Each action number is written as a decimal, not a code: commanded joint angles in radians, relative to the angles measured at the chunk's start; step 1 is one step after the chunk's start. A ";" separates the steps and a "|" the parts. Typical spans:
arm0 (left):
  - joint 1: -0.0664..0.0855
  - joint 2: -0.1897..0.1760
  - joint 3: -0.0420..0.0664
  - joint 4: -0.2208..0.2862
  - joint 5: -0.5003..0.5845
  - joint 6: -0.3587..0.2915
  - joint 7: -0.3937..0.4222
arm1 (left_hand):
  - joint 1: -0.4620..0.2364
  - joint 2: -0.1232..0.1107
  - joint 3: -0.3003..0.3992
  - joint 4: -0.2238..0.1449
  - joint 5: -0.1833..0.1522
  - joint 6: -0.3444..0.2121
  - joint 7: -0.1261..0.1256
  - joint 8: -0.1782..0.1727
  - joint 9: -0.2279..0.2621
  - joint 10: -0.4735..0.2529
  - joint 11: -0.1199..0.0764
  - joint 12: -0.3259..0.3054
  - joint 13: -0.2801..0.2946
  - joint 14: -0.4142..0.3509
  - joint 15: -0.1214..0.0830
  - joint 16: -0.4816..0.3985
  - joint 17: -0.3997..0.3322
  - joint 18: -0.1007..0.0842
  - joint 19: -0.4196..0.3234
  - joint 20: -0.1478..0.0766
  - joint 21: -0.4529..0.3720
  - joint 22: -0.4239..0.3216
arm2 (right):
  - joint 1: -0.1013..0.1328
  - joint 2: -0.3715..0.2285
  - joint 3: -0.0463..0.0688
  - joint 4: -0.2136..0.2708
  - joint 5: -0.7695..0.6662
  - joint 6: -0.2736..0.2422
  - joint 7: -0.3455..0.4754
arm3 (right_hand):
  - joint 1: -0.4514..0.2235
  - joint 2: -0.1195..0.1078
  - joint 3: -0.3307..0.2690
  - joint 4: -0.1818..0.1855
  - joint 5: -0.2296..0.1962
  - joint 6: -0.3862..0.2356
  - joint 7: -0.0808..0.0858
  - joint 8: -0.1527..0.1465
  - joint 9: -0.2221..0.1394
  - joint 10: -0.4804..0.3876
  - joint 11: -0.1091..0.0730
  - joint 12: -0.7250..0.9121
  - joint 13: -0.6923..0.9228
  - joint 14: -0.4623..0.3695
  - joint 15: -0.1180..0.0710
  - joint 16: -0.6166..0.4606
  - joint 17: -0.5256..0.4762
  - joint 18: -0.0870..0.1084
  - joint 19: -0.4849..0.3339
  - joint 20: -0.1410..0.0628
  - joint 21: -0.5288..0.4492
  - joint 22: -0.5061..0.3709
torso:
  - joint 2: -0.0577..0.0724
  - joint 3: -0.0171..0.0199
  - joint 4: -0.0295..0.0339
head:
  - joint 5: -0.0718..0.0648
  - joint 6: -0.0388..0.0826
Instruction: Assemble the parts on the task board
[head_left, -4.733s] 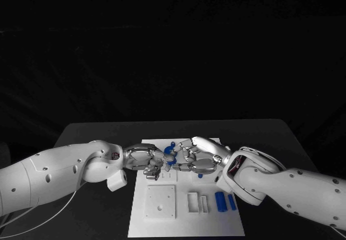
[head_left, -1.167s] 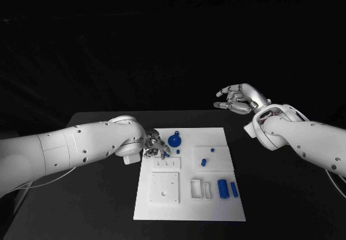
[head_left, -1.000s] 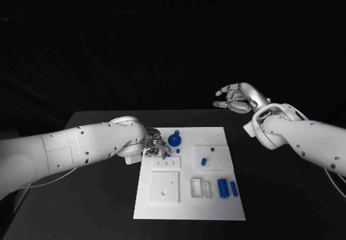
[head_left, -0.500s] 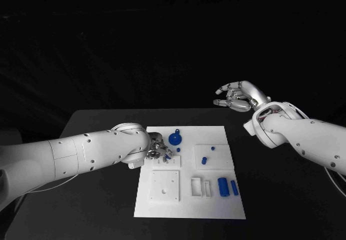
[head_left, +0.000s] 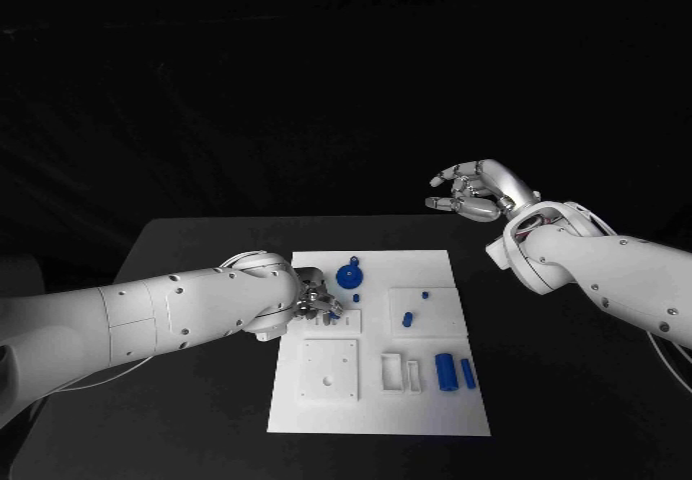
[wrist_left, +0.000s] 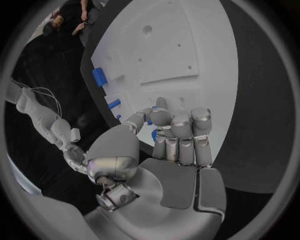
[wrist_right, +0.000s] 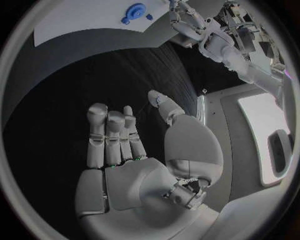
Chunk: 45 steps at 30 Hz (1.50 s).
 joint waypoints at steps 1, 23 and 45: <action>-0.003 0.000 0.001 0.005 -0.015 0.000 0.010 | 0.005 0.010 0.172 -0.164 0.050 0.006 0.001 -0.007 -0.001 0.003 -0.004 -0.002 0.000 0.029 -0.034 0.004 -0.002 0.016 0.003 -0.094 0.004 0.003 | 0.000 0.002 0.001 0.002 -0.002 0.002 0.011 | 0.010 0.001 0.001 0.005 0.004 -0.020 0.029 0.006 0.001 -0.001 -0.002 0.004 -0.001 0.003 0.004 0.000 -0.001 0.081 0.006 -0.001 -0.005 0.010 | 0.000 -0.0005 0.0002 | 0.001 -0.001; -0.011 -0.008 0.001 0.010 0.007 0.033 0.006 | 0.005 0.010 0.172 -0.165 0.053 0.007 0.001 -0.008 -0.003 0.003 -0.005 -0.003 0.000 0.029 -0.034 0.003 -0.002 0.016 0.004 -0.094 0.004 0.003 | 0.000 0.005 0.001 -0.003 -0.002 0.006 0.011 | 0.011 0.003 0.000 0.006 0.005 -0.021 0.029 0.006 0.001 0.000 -0.002 0.005 -0.002 0.003 0.004 0.001 -0.001 0.081 0.007 -0.001 -0.005 0.011 | 0.000 0.0003 -0.0006 | 0.004 -0.006; -0.019 -0.008 0.001 0.000 0.007 0.049 0.006 | 0.005 0.010 0.173 -0.164 0.053 0.007 0.001 -0.009 -0.004 0.002 -0.005 -0.003 0.000 0.029 -0.034 0.002 -0.003 0.017 0.004 -0.094 0.004 0.002 | 0.000 0.005 0.001 -0.004 -0.002 0.007 0.011 | 0.011 0.003 0.000 0.006 0.005 -0.021 0.029 0.006 0.001 0.000 -0.002 0.005 -0.002 0.003 0.004 0.001 -0.001 0.081 0.007 -0.001 -0.005 0.011 | 0.000 -0.0002 -0.0005 | 0.002 -0.006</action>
